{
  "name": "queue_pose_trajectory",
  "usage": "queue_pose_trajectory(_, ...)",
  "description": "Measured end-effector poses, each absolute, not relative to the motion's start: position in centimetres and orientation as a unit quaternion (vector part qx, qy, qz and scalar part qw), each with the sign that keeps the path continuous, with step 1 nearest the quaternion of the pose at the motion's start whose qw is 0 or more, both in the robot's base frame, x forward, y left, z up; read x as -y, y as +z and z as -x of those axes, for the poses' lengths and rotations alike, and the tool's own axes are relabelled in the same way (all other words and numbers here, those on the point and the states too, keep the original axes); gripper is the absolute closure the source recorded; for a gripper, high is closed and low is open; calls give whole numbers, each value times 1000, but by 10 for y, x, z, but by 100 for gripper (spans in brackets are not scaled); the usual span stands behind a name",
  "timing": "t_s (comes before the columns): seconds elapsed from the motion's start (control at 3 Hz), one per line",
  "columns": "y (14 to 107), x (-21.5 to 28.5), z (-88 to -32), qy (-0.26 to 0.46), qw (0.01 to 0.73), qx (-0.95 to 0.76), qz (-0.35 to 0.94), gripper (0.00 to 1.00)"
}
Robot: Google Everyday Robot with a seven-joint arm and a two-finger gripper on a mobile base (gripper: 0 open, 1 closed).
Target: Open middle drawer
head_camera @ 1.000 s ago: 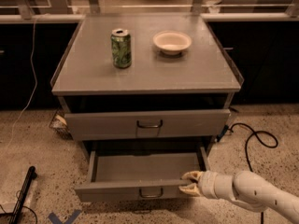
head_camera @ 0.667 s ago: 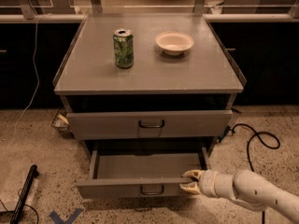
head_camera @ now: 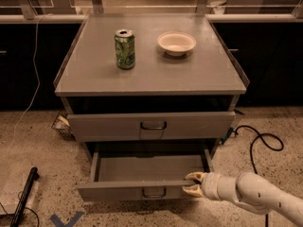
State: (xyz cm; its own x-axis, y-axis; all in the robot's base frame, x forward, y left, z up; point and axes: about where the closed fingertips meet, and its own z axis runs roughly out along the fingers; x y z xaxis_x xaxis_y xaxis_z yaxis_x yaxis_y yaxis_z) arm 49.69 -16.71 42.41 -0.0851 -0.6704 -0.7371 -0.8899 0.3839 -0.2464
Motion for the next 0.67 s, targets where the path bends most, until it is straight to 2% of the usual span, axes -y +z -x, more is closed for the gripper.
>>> queue_pose_trajectory(0.33, 424, 167, -497, 134, 409, -724, 539, 19)
queue_pose_trajectory(0.67, 424, 167, -497, 134, 409, -724, 539, 100)
